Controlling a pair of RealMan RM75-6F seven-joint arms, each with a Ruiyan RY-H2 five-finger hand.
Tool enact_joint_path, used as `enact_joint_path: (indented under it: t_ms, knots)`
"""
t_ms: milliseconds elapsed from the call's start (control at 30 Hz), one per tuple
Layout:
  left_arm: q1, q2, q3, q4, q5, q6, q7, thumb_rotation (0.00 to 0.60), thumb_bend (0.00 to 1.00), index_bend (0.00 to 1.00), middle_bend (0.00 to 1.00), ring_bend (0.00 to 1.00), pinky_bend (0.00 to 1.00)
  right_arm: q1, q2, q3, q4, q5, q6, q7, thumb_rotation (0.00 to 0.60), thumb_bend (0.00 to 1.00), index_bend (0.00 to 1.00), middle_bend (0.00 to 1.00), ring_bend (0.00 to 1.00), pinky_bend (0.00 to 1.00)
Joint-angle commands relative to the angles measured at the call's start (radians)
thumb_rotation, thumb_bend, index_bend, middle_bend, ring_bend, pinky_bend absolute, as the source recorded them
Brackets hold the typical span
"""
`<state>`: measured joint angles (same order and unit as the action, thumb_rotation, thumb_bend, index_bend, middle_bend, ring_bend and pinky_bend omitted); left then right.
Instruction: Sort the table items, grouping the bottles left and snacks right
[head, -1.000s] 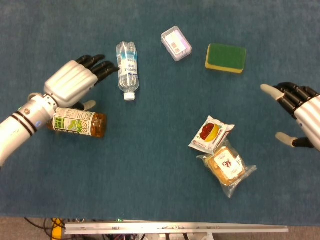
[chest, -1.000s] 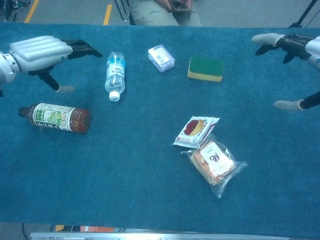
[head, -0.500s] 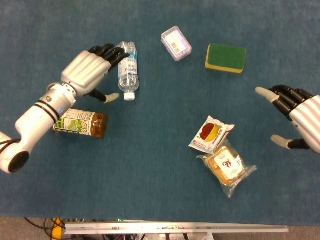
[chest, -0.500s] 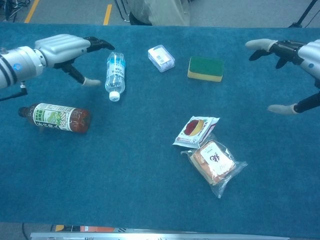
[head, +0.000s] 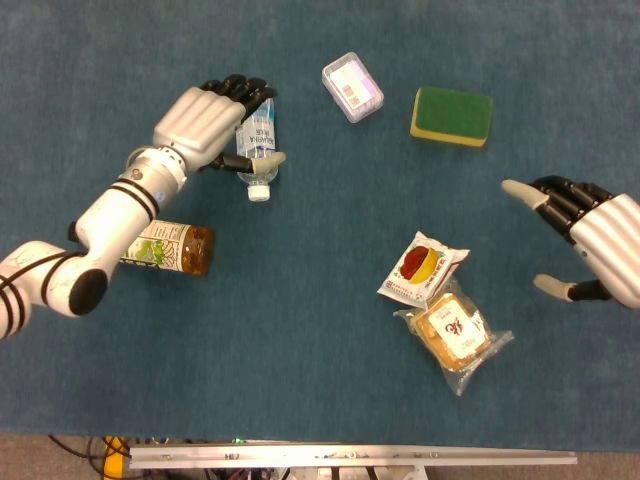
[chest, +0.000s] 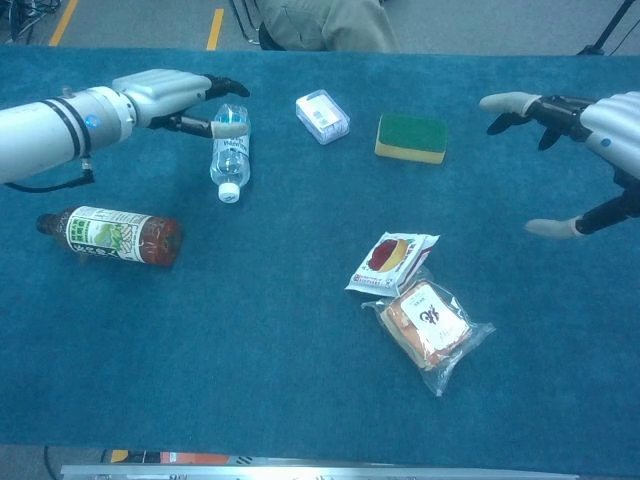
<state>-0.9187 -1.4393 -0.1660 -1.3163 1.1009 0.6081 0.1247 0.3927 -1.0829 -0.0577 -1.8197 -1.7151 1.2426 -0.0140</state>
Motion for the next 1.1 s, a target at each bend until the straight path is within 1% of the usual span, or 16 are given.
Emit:
enact_joint_path:
  t_ms: [33,233,667,800,933,1033,1100]
  knots:
    - [-0.022,-0.031,-0.009,0.028,-0.051,-0.006,0.021,0.073,0.17,0.03,0.04,0.01,0.14,0.000,-0.002,0.000,0.003,-0.004,-0.001,0.006,0.600,0.13,0.03,0.25,0.19,0.34]
    - [-0.055,-0.071,-0.015,0.090,-0.120,-0.014,0.055,0.076,0.17,0.03,0.04,0.01,0.14,-0.001,-0.002,-0.001,0.006,-0.010,-0.003,0.017,0.600,0.13,0.03,0.25,0.19,0.34]
    - [-0.118,-0.157,-0.004,0.230,-0.238,-0.042,0.128,0.075,0.17,0.05,0.06,0.01,0.14,-0.011,-0.001,0.000,0.009,-0.008,0.000,0.032,0.600,0.13,0.03,0.25,0.19,0.34]
    - [-0.132,-0.184,0.008,0.268,-0.258,-0.050,0.151,0.072,0.17,0.05,0.08,0.01,0.14,-0.013,-0.001,-0.001,0.010,-0.005,-0.002,0.033,0.600,0.13,0.03,0.25,0.19,0.34]
    - [-0.142,-0.207,0.021,0.299,-0.276,-0.058,0.174,0.073,0.17,0.08,0.11,0.01,0.14,-0.016,0.000,0.000,0.010,-0.003,-0.002,0.034,0.600,0.13,0.03,0.25,0.19,0.34]
    - [-0.146,-0.215,0.027,0.308,-0.283,-0.057,0.186,0.074,0.17,0.08,0.15,0.01,0.14,-0.017,0.000,-0.002,0.011,-0.002,-0.005,0.037,0.600,0.13,0.03,0.25,0.19,0.34]
    - [-0.146,-0.217,0.028,0.309,-0.285,-0.053,0.188,0.074,0.17,0.08,0.16,0.01,0.14,-0.018,0.000,-0.002,0.010,-0.003,-0.005,0.039,0.600,0.13,0.03,0.25,0.19,0.34]
